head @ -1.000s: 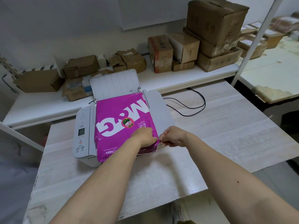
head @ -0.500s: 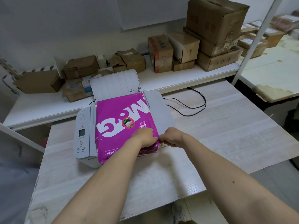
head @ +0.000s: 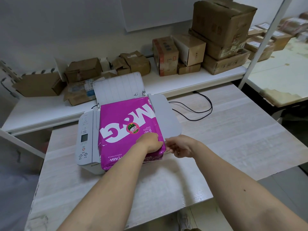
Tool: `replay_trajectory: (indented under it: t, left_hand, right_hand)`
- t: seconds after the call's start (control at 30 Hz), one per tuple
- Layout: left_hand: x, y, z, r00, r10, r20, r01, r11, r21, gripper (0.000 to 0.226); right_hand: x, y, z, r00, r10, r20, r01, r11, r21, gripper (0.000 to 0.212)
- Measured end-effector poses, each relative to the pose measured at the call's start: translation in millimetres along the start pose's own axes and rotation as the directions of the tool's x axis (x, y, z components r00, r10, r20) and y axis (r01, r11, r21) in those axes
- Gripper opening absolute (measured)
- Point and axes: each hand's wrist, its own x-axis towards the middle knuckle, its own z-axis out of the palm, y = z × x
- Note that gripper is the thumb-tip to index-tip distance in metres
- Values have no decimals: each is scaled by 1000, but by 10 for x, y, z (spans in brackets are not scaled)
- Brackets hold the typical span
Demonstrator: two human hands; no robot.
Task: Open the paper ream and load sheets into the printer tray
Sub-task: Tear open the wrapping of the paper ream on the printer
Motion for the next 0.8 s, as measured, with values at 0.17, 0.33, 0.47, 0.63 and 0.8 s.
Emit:
replay_trajectory:
  t: [0.17,0.33,0.47,0.63,0.8]
  left_hand:
    - [15,-8,21,1000,-10,-9,10,1000,-9,41]
    - [51,-16,66,999,-43,-23,42,999,-3,46]
    - [77,-14,94,998,-62,-26,62,998,10,45]
    - [67,3,97,997,-76,-32,76,997,5,46]
    - [-28,33,122,994,-75,-81,77,997,14,44]
  right_hand:
    - [57,66,173,986,-93,-135,88,995,-42,34]
    - [17,66,245,953,100,-287,-99,995,20,29]
    - [-83,291,147,908,271,-320,-248,962,112,23]
    - [-246,291,90,921,311,-233,-298,950,91,24]
    - [-340,305,136,938,74,-338,-63,997,44,15]
